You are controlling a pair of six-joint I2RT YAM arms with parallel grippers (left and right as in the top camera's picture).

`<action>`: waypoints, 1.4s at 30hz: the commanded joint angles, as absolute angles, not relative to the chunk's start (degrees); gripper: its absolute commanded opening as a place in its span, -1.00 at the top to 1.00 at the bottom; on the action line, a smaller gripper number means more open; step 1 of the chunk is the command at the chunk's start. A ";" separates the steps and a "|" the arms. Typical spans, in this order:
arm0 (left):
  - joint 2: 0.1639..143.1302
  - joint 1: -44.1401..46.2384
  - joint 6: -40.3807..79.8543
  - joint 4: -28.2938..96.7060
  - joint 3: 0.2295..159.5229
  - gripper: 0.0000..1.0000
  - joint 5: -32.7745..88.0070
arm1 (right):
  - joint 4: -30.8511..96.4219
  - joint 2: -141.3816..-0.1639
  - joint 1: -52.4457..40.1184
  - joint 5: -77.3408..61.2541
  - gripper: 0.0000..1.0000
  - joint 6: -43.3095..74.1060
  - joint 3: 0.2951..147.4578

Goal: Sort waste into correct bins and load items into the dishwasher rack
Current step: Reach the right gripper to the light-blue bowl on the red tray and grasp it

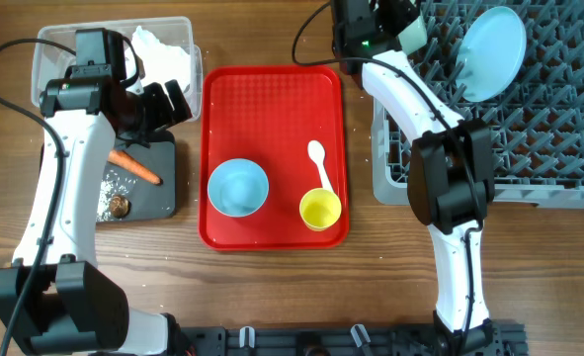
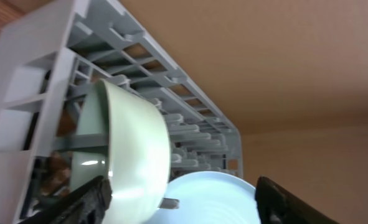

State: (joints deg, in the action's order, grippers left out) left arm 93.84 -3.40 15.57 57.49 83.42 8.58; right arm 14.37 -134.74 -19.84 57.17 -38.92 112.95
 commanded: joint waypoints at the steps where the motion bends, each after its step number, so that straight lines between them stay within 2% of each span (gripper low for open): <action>1: 92.99 -3.77 15.68 57.49 84.33 -1.00 8.23 | 13.87 -134.85 -20.69 60.18 -0.61 -38.72 112.81; 8: 92.99 -3.77 15.68 57.49 84.33 -1.00 8.23 | 14.33 -128.16 -21.76 56.05 -0.70 -33.17 112.81; 11: 92.99 -3.77 15.66 57.49 84.33 -1.00 8.23 | 22.83 -125.27 -23.77 48.71 -0.71 -25.26 112.81; 13: 92.99 -3.77 15.68 57.49 84.33 -1.00 8.23 | 35.05 -122.74 -26.02 31.09 -0.70 -15.16 112.81; 14: 92.99 -3.77 15.68 57.49 84.33 -1.00 8.23 | 40.23 -121.64 -27.00 17.21 -0.71 -11.75 112.81; 16: 92.99 -3.77 15.66 57.49 84.33 -1.00 8.23 | 46.68 -121.25 -27.97 -8.34 -0.70 -5.39 112.81; 18: 92.99 -3.77 15.66 57.49 84.33 -1.00 8.23 | 50.98 -122.04 -28.29 -26.11 -0.69 -0.30 112.75; 19: 92.99 -3.77 15.68 57.49 84.33 -1.00 8.23 | 52.27 -122.58 -29.04 -35.35 -0.57 2.22 112.55; 20: 92.99 -3.77 15.66 57.49 84.33 -1.00 8.23 | 52.58 -122.85 -29.89 -37.60 -0.50 3.16 111.59; 24: 92.99 -3.77 15.66 57.49 84.33 -1.00 8.23 | 52.53 -122.91 -33.82 -27.03 -0.50 12.69 105.36; 28: 92.99 -3.77 15.66 57.49 84.33 -1.00 8.23 | 47.90 -122.91 -36.01 -26.55 -0.50 23.14 96.20; 31: 92.99 -3.77 15.66 57.49 84.33 -1.00 8.23 | 44.73 -122.91 -36.77 -26.52 -0.39 29.34 91.61; 35: 92.99 -3.77 15.68 57.49 84.33 -1.00 8.23 | 45.58 -122.93 -37.28 -26.39 -0.17 30.89 91.37; 37: 92.99 -3.77 15.66 57.49 84.33 -1.00 8.23 | 45.82 -123.02 -37.87 -24.99 0.06 31.70 91.37; 39: 92.99 -3.77 15.66 57.49 84.33 -1.00 8.23 | 45.76 -123.02 -37.80 -24.99 0.48 32.60 91.37; 40: 92.99 -3.77 15.66 57.49 84.33 -1.00 8.23 | 45.69 -123.02 -37.80 -24.99 0.59 32.58 91.37; 41: 92.99 -3.77 15.66 57.49 84.33 -1.00 8.23 | 45.67 -123.02 -37.80 -24.86 0.78 32.56 91.37; 42: 92.99 -3.77 15.66 57.49 84.33 -1.00 8.23 | 45.69 -123.02 -37.80 -24.77 0.82 32.58 91.37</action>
State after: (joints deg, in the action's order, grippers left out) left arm 93.84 -3.40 15.57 57.49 83.44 8.58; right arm 45.78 -122.63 -37.69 -25.63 31.70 91.39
